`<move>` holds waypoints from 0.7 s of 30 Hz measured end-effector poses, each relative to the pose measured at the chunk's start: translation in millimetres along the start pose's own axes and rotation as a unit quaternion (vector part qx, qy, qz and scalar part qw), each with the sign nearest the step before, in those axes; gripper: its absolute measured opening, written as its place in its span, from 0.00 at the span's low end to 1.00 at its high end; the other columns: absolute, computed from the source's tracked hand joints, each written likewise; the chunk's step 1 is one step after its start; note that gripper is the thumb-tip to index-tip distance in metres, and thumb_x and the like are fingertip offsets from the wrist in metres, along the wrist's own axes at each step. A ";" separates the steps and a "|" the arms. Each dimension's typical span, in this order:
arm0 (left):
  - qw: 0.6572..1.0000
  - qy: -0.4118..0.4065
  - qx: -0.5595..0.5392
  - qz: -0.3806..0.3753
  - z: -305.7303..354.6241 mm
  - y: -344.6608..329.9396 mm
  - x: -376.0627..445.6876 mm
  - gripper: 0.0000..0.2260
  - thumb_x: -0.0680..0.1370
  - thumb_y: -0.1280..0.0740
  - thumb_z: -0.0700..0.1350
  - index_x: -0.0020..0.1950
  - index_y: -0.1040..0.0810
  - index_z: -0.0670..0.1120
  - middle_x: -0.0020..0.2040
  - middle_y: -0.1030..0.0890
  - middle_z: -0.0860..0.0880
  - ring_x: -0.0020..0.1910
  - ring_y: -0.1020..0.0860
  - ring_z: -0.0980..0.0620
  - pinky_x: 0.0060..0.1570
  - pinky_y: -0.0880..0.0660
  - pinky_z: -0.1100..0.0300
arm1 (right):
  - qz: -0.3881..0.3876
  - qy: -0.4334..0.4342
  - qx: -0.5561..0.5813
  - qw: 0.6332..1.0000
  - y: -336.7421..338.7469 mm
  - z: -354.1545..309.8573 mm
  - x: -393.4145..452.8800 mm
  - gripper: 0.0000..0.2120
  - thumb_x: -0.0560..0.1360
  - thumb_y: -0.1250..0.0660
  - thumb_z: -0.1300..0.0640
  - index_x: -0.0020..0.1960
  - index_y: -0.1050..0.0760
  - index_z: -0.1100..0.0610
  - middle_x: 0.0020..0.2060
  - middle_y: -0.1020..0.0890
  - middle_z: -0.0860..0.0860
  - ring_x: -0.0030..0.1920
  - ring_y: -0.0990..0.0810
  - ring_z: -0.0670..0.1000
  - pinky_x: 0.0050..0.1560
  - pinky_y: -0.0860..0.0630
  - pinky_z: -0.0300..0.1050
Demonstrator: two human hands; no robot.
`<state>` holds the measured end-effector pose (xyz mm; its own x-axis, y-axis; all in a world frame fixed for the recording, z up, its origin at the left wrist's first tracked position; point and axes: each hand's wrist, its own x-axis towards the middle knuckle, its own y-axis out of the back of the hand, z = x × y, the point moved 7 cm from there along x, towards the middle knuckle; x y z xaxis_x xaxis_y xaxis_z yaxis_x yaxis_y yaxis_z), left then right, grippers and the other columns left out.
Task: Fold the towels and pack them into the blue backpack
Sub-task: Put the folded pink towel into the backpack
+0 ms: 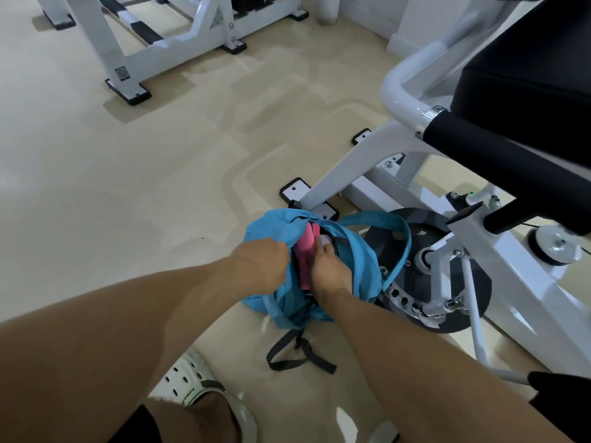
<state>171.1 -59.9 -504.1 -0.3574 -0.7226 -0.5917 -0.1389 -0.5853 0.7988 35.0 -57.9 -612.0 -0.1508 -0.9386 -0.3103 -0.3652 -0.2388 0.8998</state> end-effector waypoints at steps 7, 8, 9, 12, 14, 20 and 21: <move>0.999 0.013 0.004 -0.048 -11.8 -11.9 0.2 0.19 0.82 0.41 0.44 0.74 0.29 0.46 0.66 0.23 0.45 0.63 0.23 0.45 0.60 0.23 0.50 | -0.060 -0.032 -0.004 0.998 -13.7 9.6 9.9 0.33 0.81 0.44 0.66 0.82 0.55 0.60 0.77 0.39 0.59 0.66 0.25 0.62 0.59 0.24 0.57; 0.999 0.010 0.005 -0.052 -11.9 -10.9 0.4 0.19 0.83 0.41 0.45 0.74 0.29 0.46 0.68 0.24 0.45 0.65 0.24 0.45 0.62 0.24 0.49 | -0.073 -0.038 0.002 0.997 -13.7 10.6 10.9 0.34 0.81 0.43 0.66 0.82 0.54 0.60 0.76 0.38 0.59 0.66 0.25 0.63 0.61 0.25 0.57; 0.999 0.006 0.004 -0.054 -11.1 -9.0 0.6 0.19 0.83 0.41 0.45 0.74 0.29 0.46 0.69 0.25 0.45 0.66 0.25 0.45 0.63 0.25 0.49 | -0.082 -0.039 0.004 0.996 -12.8 11.5 11.5 0.34 0.81 0.42 0.65 0.82 0.54 0.60 0.76 0.37 0.59 0.66 0.25 0.63 0.61 0.25 0.57; 0.999 -0.015 0.001 -0.043 -4.9 2.3 0.1 0.17 0.83 0.40 0.44 0.71 0.26 0.43 0.71 0.27 0.44 0.68 0.27 0.45 0.67 0.28 0.50 | -0.074 -0.035 0.011 0.997 -0.4 14.4 11.1 0.31 0.81 0.40 0.60 0.81 0.47 0.58 0.70 0.31 0.59 0.64 0.24 0.62 0.60 0.25 0.57; 1.000 -0.023 -0.013 -0.017 -0.4 13.0 -0.6 0.17 0.81 0.40 0.40 0.69 0.23 0.41 0.69 0.26 0.43 0.66 0.28 0.46 0.66 0.28 0.51 | -0.056 -0.023 0.023 0.998 15.0 15.4 9.6 0.21 0.83 0.42 0.55 0.76 0.37 0.57 0.65 0.27 0.58 0.61 0.23 0.62 0.58 0.26 0.56; 0.998 -0.034 -0.055 0.024 15.1 40.2 -9.8 0.12 0.77 0.39 0.35 0.58 0.22 0.43 0.64 0.22 0.42 0.58 0.26 0.48 0.57 0.27 0.57 | -0.007 -0.001 0.003 1.000 71.2 16.8 -4.3 0.12 0.84 0.44 0.52 0.62 0.27 0.55 0.53 0.23 0.54 0.53 0.21 0.58 0.50 0.26 0.50; 0.997 -0.038 -0.067 0.028 17.9 44.2 -12.2 0.14 0.78 0.38 0.36 0.62 0.22 0.43 0.66 0.23 0.43 0.60 0.25 0.47 0.56 0.28 0.58 | -0.004 0.009 -0.004 1.000 80.0 15.8 -8.0 0.12 0.84 0.44 0.52 0.62 0.27 0.55 0.53 0.23 0.54 0.54 0.21 0.59 0.51 0.25 0.51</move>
<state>152.8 -70.3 -459.6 -0.4311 -0.7279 -0.5332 0.0059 -0.5932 0.8050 -7.5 -65.6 -542.4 -0.1320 -0.9409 -0.3119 -0.3596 -0.2477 0.8996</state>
